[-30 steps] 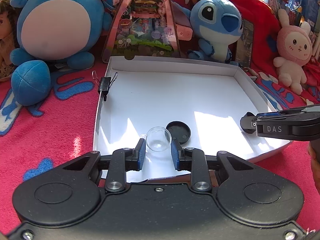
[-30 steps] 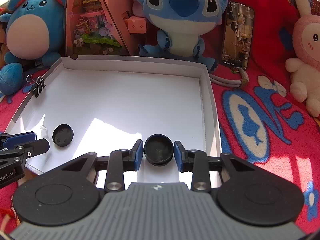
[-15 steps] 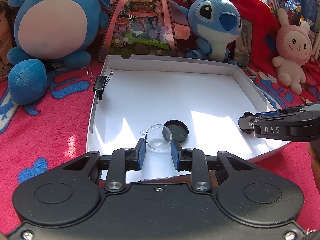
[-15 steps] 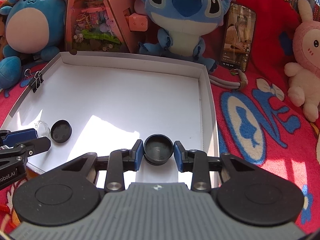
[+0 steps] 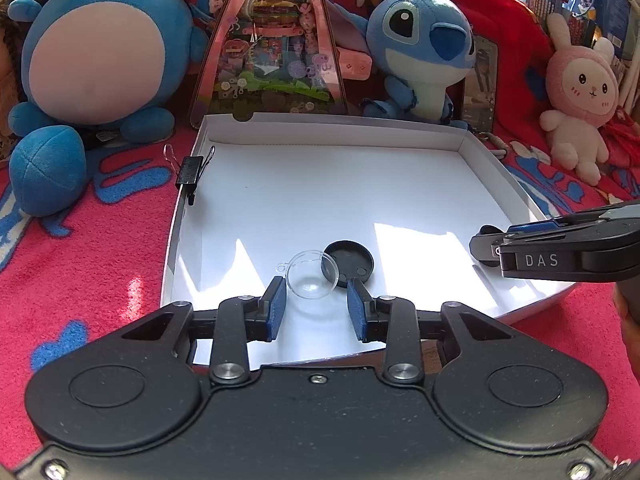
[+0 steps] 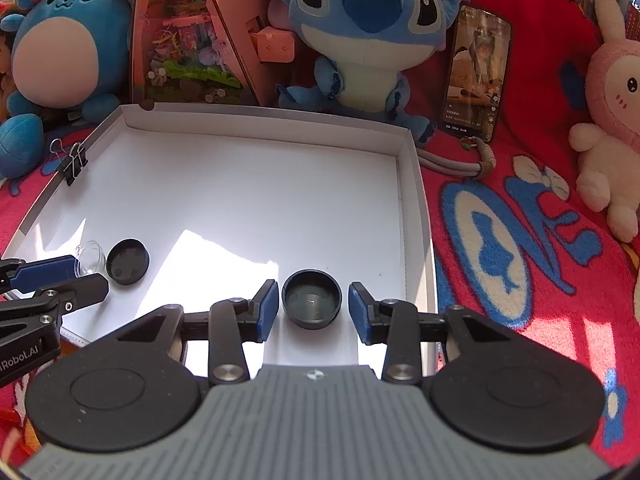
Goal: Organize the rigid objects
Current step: 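Open the left gripper on the dome while the right gripper releases the black cup, then withdraw both grippers from the tray toward the objects on the blanket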
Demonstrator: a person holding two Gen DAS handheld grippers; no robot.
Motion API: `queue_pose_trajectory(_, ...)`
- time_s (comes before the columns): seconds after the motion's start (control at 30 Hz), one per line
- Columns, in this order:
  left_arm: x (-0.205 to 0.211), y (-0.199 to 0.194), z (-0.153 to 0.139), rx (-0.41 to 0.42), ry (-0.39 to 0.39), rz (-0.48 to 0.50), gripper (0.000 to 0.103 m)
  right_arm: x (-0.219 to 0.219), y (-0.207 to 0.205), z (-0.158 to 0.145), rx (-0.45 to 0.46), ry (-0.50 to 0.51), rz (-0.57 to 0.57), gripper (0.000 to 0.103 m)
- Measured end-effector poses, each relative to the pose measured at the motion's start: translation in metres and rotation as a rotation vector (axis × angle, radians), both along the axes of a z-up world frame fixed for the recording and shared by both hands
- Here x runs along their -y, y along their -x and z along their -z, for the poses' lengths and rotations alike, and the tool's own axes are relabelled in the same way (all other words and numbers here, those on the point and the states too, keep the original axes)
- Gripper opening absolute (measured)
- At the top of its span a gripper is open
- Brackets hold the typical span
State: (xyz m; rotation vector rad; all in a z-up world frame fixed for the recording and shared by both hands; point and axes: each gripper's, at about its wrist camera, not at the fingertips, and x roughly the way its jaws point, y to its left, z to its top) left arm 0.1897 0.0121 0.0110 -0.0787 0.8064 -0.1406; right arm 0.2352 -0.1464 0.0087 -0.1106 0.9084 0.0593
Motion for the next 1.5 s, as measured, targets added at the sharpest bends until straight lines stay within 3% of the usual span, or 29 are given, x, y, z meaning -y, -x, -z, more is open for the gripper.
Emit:
queue_pose_trajectory(0.4,0.008,0.009,-0.007,0.029,-0.033,0.031,0.076,0.004,0.008,-0.006,0.029,-0.027,0.0,0.072)
queue_pose_trajectory(0.83,0.012,0.032,-0.019,0.075,-0.093,0.054,0.081,0.002,0.035,-0.011,0.086,-0.023,-0.033,0.082)
queue_pose_trajectory(1.5,0.012,0.085,-0.035,0.108,-0.059,0.117,0.082,0.002,0.087,-0.021,0.185,-0.063,-0.072,0.088)
